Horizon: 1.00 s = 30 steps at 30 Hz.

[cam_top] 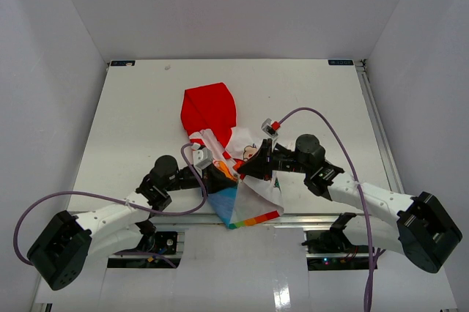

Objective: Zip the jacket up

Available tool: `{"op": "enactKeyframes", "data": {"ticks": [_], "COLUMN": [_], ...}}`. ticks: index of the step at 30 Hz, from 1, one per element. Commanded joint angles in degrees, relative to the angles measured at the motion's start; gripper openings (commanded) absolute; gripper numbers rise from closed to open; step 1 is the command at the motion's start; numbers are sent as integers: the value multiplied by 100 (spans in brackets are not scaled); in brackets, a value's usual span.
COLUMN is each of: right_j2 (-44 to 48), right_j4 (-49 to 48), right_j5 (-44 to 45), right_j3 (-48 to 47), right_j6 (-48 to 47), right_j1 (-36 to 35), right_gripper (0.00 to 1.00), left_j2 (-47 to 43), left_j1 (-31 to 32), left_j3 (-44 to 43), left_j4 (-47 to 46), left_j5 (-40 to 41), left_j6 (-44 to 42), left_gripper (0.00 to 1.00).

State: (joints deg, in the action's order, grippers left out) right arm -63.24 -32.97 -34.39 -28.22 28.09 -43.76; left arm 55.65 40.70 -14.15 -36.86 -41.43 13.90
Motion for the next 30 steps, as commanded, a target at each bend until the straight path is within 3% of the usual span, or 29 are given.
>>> {"op": "enactKeyframes", "data": {"ticks": [1, 10, 19, 25, 30], "right_j2": [-140, 71, 946, 1481, 1727], "right_j4": [-540, 180, 1195, 1973, 2526], "right_j5": [2, 400, 1224, 1761, 2373], "right_j3": [30, 125, 125, -120, -344], "right_j6": [-107, -410, -515, -600, -772], "right_j1": [69, 68, 62, 22, -468], "right_gripper": [13, 27, 38, 37, 33], "left_j2": [-153, -353, -39, 14, 72], "left_j1": [52, 52, 51, 45, 52], "left_j3": [74, 69, -49, -72, -96], "left_j4": [166, 120, 234, 311, 315], "left_j5": [-328, -453, -487, -470, -480], "left_j6": [160, 507, 466, 413, 399], "left_gripper": [0, 0, 0, 0, 0]}}
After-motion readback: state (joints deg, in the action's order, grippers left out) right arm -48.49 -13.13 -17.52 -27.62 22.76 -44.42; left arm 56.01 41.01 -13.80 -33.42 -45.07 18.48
